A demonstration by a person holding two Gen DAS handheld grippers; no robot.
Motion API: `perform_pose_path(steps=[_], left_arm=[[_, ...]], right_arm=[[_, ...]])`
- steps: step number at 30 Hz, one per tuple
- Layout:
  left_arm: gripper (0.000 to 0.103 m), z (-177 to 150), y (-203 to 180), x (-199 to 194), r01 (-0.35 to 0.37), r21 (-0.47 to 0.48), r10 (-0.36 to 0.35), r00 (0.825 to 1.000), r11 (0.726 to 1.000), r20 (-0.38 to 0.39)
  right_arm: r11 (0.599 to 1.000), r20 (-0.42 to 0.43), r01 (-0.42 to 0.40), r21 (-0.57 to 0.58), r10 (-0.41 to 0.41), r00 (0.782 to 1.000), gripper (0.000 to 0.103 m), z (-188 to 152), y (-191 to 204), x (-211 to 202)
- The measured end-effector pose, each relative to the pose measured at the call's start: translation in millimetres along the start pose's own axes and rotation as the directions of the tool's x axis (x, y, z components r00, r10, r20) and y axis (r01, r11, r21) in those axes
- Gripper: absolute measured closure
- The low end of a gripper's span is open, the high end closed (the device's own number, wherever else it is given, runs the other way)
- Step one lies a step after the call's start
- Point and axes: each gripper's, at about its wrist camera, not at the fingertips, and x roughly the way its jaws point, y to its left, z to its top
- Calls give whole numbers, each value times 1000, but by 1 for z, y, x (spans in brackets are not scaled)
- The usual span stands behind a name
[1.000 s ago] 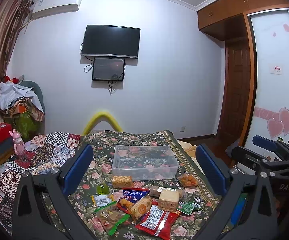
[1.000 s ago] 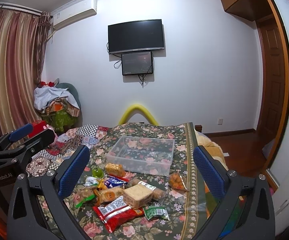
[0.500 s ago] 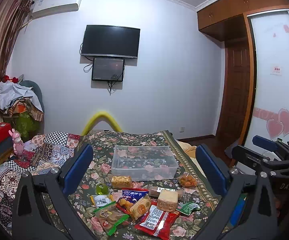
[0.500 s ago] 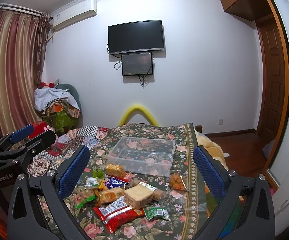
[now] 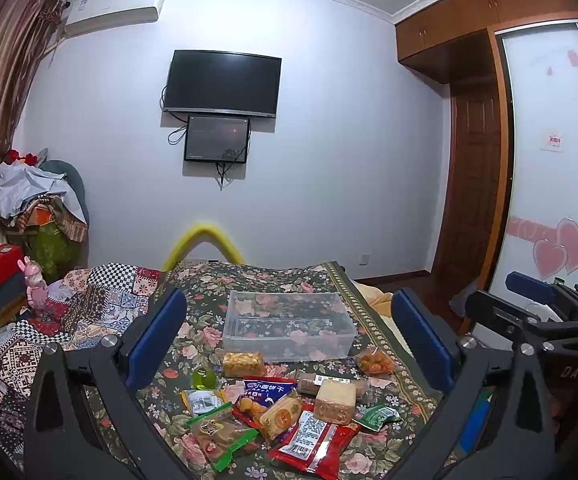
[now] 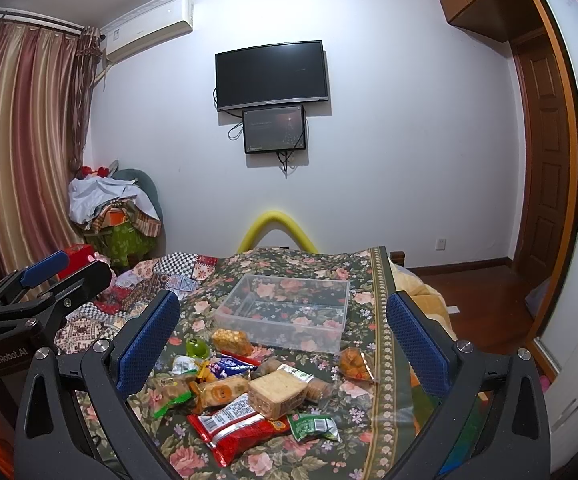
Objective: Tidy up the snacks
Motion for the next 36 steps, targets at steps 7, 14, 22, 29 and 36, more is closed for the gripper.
perform_pose_path(steps=[7,14,22,29,36], left_arm=[[0,0,0,0,-1,0,1,1000,1000,0],[0,-2,2,4,-3,0,3,1000,1000,-12],[0,-17,16,29,6,-10,-7,995,1000,-95],[10,-37,37,60,-30,-6,29,978,1000,-205],[28,-67,63,93,-57,-4,52,934,998,-354]], right_arm=[[1000,0,-1,1,1,1000,0,-1,0,0],[1000,-6,1,4,-1,1000,0,0,2,-1],[1000,-64,23,-9,-24,998,0,-9,-4,15],[999,-173,37,-3,-37,984,0,-32,-19,40],[998,-307,56,18,-48,950,9,-58,-40,67]])
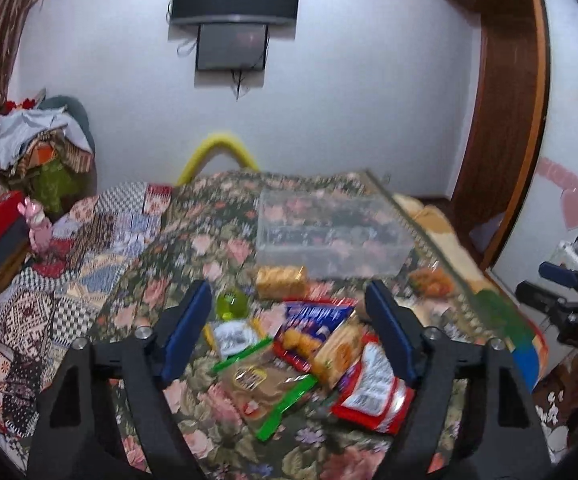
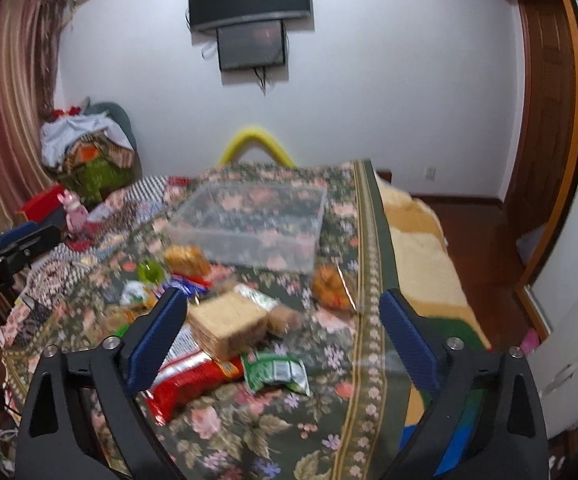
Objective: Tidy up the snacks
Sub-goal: 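Grasp the clear cracker zip bag with the left tool while the right tool grasps the green chip packet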
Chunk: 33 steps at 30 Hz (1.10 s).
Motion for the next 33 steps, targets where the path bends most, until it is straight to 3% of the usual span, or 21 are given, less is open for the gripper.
perform_pose_path(steps=[7,15,21,29,33], left_arm=[[36,-25,18,39,-24,2,24,988,1000,-152],[36,-57,31,82,2,-34,-12,952,999,-306],[35,-70,34,102,37,-63,-57,931,997,-359],[21,-76,31,124,42,-68,-66,917,997,-394],[21,-82,36,141,42,-105,-84,894,994,-441]], right_arm=[[999,-123,-9,52,16,992,14,-17,-19,28],[996,-239,-14,87,34,970,14,-37,-28,57],[994,-306,-37,103,67,950,14,-46,-27,76],[993,-368,-55,104,89,925,14,-54,-23,95],[994,-377,-57,88,86,922,14,-56,-21,99]])
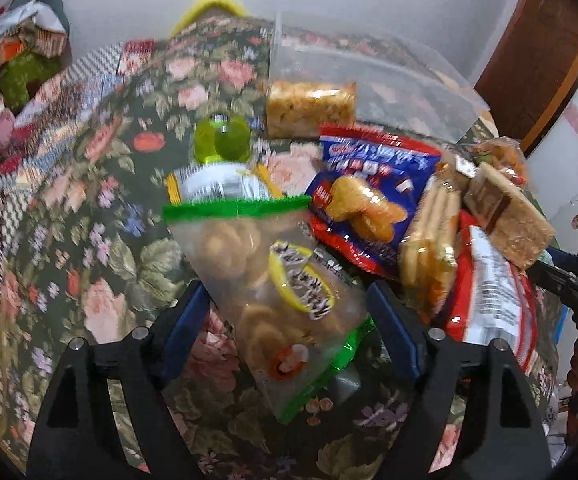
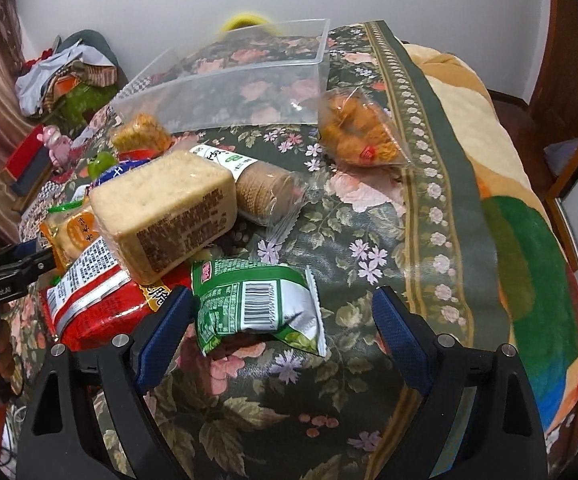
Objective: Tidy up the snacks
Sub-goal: 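Grasp the clear cracker zip bag with the left tool while the right tool grasps the green chip packet, then carry both packets over the clear box and open both tools to drop them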
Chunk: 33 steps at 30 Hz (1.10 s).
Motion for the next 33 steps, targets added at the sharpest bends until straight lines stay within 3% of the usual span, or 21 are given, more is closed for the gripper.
perform_pose_path(steps=[3,6,9,14,15,17,24,33], left_arm=[[21,2,1,6,2,-19,-2,1000,1000,0],[22,5,1,10,5,-26,-5,1000,1000,0],[33,5,1,11,4,-28,-4,1000,1000,3],[42,2,3,5,12,-50,-12,1000,999,5],[43,2,5,4,21,-59,-21,1000,998,3],[52,1,6,0,18,-67,-17,1000,998,8],[61,-1,6,-21,2,-57,1,999,998,52],[61,10,-7,-49,2,-19,0,993,1000,120]], right_arm=[[1000,-7,-6,-3,6,1000,16,0,0,4],[1000,-13,-5,-9,5,1000,27,2,-1,6],[1000,-26,4,-23,-4,1000,42,1,-1,9],[998,-15,25,-50,-25,1000,53,0,2,7],[999,-16,22,-48,-22,1000,59,0,3,7],[999,-18,2,-38,-2,1000,82,2,1,6],[1000,-5,-4,-23,4,1000,82,1,1,1],[1000,76,-4,-30,7,997,82,12,3,-22]])
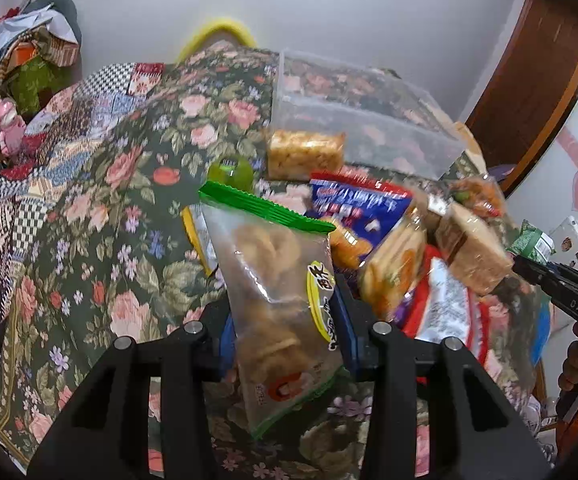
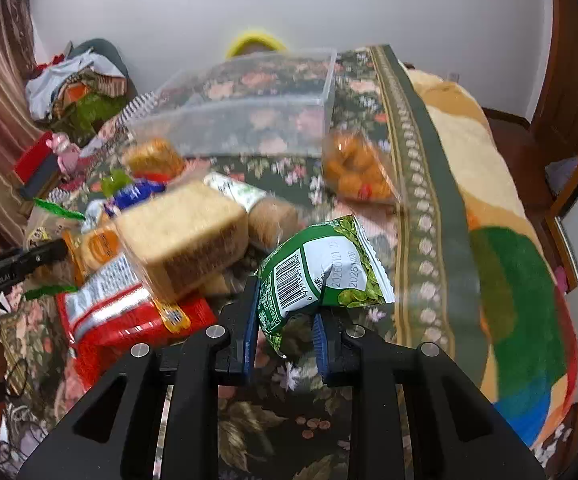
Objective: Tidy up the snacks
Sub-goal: 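Carry both packets over the clear box and open both tools to drop them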
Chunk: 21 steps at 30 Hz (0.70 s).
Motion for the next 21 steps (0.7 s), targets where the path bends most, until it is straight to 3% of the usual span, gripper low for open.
perform_pose_path(steps=[9,21], left_arm=[[61,38,-11,-24,27,8,-28,993,1000,113],[61,95,-27,-19,39,51,-49,976,998,210]], right_arm=[[999,116,0,-42,5,993,82,30,7,-19],[995,258,-9,-97,33,966,82,76,26,-26]])
